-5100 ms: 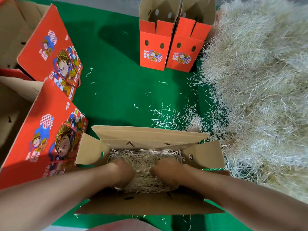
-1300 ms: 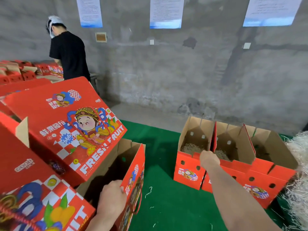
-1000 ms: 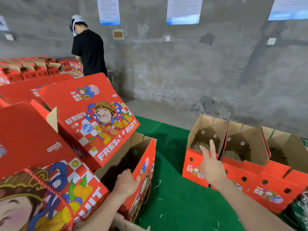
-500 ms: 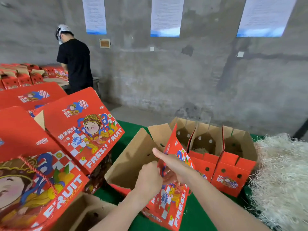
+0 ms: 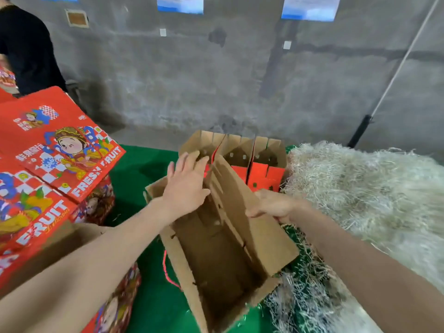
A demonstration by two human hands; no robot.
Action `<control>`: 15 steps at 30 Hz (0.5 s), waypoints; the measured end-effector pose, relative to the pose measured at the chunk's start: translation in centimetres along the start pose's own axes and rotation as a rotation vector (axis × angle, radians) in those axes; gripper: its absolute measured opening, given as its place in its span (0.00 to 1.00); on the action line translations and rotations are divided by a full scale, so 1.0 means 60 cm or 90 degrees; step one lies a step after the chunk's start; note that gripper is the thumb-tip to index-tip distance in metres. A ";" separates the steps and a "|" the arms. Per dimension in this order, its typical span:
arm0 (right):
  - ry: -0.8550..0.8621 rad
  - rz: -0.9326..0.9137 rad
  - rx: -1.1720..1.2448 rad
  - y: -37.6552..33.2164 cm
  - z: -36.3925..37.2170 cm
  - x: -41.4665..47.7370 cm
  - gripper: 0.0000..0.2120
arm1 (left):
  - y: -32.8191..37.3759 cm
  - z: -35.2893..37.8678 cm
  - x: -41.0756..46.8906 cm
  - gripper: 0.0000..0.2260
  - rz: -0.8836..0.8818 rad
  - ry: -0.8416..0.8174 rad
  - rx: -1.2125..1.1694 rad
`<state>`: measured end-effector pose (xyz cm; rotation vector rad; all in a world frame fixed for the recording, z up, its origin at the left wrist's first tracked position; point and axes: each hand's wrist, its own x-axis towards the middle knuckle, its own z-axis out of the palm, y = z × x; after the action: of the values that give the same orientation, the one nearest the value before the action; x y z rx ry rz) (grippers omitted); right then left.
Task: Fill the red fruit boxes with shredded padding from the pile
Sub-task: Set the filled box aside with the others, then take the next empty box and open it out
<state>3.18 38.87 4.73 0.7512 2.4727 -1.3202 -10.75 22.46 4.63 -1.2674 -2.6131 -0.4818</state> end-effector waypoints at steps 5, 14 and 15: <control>-0.101 -0.044 -0.101 0.070 0.014 -0.062 0.04 | 0.034 0.041 -0.073 0.42 0.089 -0.021 0.080; -0.052 -0.085 -0.475 0.191 0.128 -0.091 0.19 | 0.077 0.150 -0.208 0.15 0.082 -0.346 0.050; -0.054 -0.073 -0.474 0.204 0.119 -0.100 0.16 | 0.079 0.158 -0.217 0.10 0.087 -0.333 0.046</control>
<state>14.68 36.66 -5.29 0.3583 2.6614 -0.3594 0.64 19.27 -7.30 -1.7235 -2.8794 -0.0268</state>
